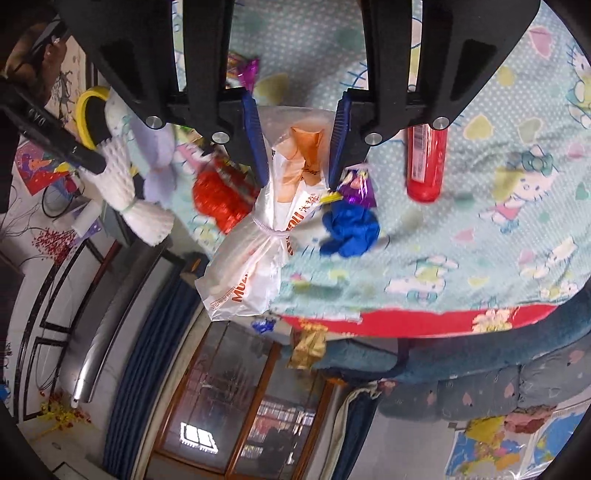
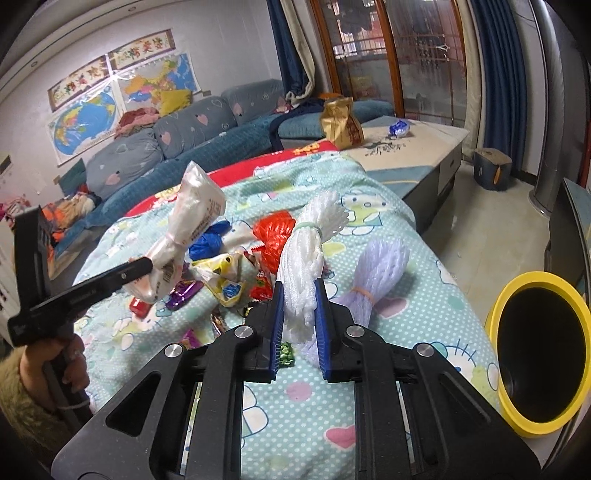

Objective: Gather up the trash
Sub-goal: 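Carry the white bag and white foam net over the yellow bin with both grippers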

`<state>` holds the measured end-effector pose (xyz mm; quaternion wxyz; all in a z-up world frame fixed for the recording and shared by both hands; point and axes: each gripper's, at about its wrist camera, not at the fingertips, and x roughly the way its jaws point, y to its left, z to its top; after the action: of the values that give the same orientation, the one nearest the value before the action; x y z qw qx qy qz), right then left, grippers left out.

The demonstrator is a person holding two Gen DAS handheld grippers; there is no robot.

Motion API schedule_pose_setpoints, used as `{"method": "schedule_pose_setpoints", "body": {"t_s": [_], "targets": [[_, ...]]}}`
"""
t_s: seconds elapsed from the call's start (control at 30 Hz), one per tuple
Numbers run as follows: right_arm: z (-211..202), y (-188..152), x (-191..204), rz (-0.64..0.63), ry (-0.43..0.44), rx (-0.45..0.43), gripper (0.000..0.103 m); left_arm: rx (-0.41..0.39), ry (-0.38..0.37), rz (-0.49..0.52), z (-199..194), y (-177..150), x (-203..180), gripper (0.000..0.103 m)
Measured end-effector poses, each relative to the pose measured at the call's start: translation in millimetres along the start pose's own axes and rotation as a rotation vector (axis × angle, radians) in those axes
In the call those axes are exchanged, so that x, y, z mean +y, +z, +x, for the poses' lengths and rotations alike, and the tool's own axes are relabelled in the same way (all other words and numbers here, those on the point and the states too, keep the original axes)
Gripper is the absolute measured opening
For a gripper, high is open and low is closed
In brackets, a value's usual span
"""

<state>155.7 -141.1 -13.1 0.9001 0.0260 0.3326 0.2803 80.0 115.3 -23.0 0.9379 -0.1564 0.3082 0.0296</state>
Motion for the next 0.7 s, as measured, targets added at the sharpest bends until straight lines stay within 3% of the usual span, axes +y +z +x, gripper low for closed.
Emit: {"method": "schedule_pose_setpoints", "body": {"t_s": [0.37,0.7], "targets": [[-31.3,1.5,-14.4,0.019,-0.020,-0.076,0.011,-0.033,-0.090,0.063,-5.9,17.1,-51.2,0.031],[-56.2,0.1,-48.4,0.068,-0.098,-0.119,0.011,-0.017,-0.159,0.131,9.4,18.4,-100.3,0.031]]}}
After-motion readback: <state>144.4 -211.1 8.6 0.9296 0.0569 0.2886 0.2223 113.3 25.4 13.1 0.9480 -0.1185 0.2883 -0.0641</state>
